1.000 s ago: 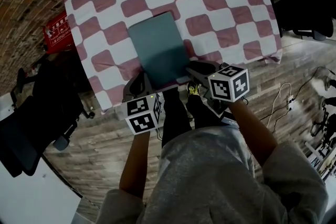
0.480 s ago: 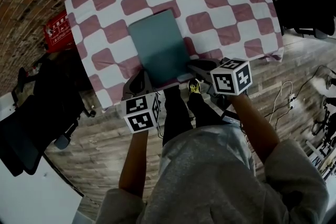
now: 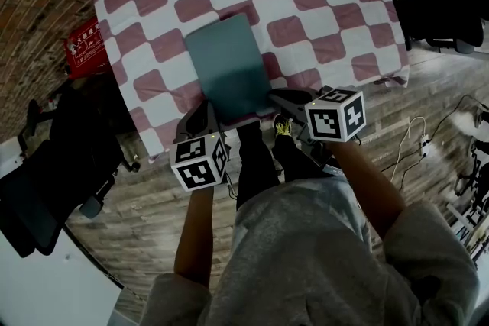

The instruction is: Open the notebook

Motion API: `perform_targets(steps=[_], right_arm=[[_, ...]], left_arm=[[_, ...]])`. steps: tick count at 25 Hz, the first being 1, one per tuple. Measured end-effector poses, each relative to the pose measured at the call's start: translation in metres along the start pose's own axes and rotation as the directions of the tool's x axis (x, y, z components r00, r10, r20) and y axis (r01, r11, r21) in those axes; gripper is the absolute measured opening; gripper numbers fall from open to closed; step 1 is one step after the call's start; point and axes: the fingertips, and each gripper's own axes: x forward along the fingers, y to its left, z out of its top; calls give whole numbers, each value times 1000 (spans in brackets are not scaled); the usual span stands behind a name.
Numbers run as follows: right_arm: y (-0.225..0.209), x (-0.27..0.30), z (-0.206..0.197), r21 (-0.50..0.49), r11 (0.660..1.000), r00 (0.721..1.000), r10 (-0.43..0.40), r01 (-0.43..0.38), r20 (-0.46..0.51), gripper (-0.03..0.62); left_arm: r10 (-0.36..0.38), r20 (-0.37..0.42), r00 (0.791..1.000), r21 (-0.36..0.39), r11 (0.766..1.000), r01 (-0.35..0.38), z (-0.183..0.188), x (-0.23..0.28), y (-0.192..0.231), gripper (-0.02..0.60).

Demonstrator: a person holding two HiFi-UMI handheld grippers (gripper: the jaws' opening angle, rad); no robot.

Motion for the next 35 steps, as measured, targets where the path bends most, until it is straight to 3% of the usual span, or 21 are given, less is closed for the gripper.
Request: perform_targets(steps=[17,29,35], right_arm=[[90,-10,23,-156,980,991,130,-126,19,41],[152,18,24,-276,936,976,210,-219,-61,41],[182,49,17,-252,912,945,300,-324,-128,44]], left_arm=[[93,115,989,-5,996,-93,25,-66,16,9],[161,156,974,-60,986,-154,22,-102,43,9],[204,158,966,-89,977,-192,17,-115,65,9]])
